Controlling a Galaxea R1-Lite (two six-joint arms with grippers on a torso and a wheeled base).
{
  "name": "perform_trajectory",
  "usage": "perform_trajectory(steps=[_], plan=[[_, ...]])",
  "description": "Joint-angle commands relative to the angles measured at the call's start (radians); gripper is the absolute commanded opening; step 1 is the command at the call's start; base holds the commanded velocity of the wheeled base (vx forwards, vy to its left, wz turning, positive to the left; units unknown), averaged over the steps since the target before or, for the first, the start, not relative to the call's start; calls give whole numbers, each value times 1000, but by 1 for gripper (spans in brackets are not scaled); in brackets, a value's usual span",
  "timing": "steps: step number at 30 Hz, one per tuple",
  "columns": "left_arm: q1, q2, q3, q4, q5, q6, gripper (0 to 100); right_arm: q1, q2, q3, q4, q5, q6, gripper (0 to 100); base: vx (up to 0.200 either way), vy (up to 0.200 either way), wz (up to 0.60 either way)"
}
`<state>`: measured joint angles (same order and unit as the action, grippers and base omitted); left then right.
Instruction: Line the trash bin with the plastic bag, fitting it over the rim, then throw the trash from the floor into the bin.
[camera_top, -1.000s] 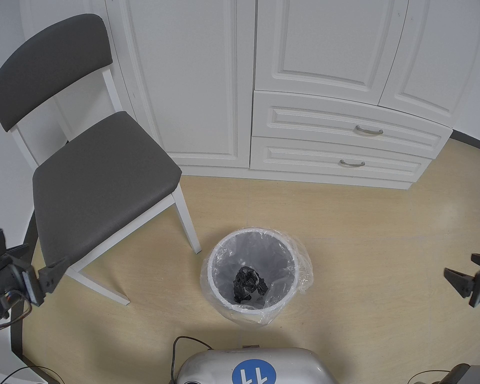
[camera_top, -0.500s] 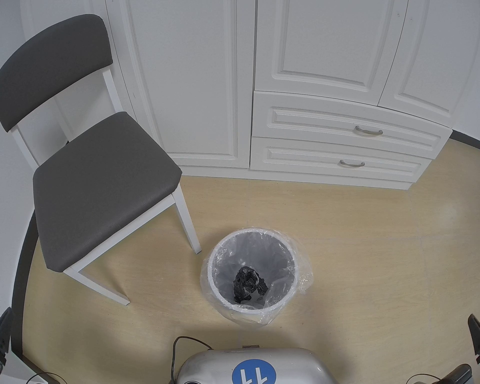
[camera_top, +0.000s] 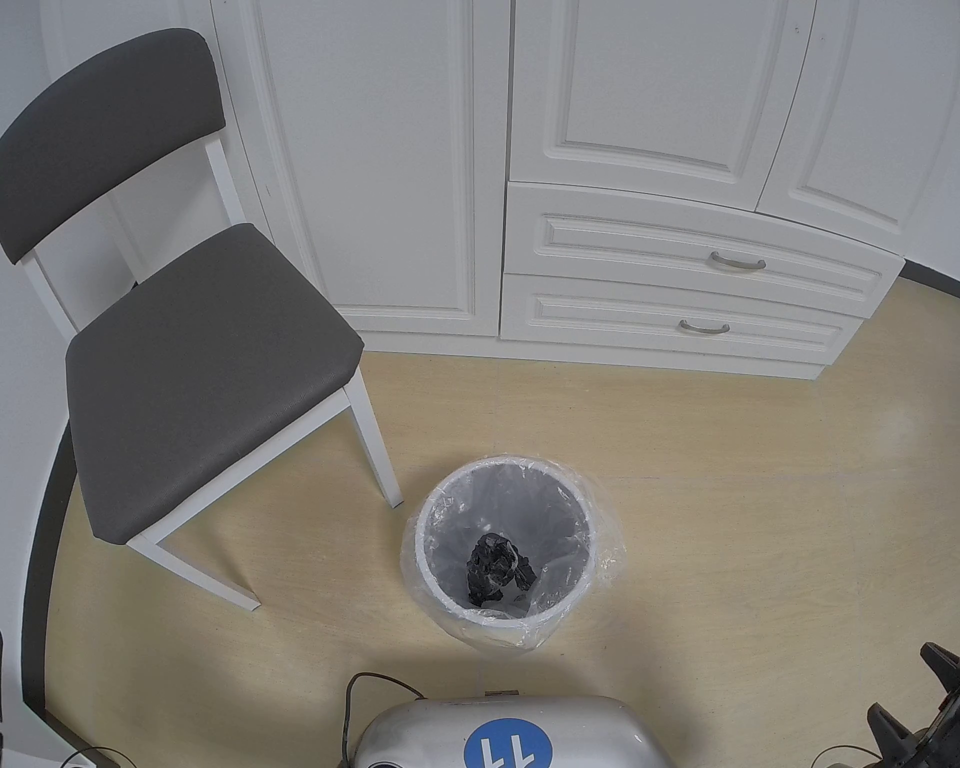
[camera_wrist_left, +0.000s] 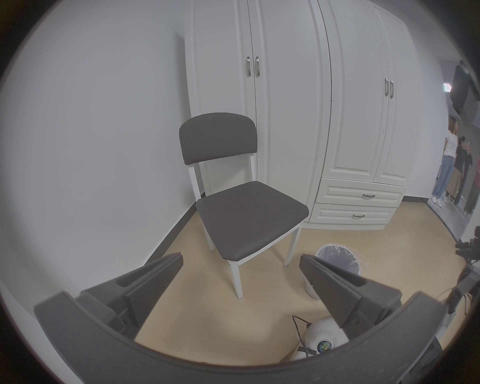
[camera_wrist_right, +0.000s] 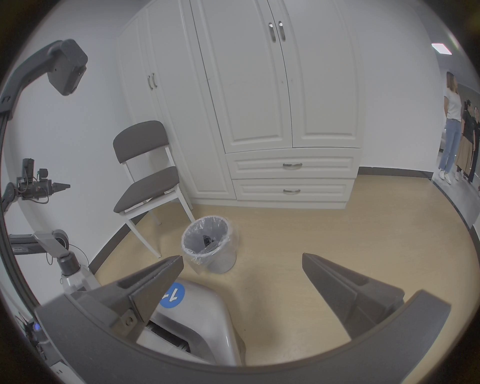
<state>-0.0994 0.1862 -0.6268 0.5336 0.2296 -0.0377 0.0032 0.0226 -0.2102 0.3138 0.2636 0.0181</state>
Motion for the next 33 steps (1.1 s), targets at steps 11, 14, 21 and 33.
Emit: perform_trajectory(steps=[11, 14, 21, 33], plan=[[99, -185, 133, 2, -72, 10, 100, -2, -23, 209, -368, -58, -4, 100, 0, 0, 0], [101, -186, 167, -11, -45, 4, 100, -2, -23, 210, -366, -89, 2, 100, 0, 0, 0], [101, -186, 291, -147, -33, 19, 100, -2, -23, 210, -363, -153, 5, 100, 0, 0, 0], [101, -185, 515, -501, -33, 16, 100, -3, -23, 210, -358, -158, -83, 100, 0, 0, 0]])
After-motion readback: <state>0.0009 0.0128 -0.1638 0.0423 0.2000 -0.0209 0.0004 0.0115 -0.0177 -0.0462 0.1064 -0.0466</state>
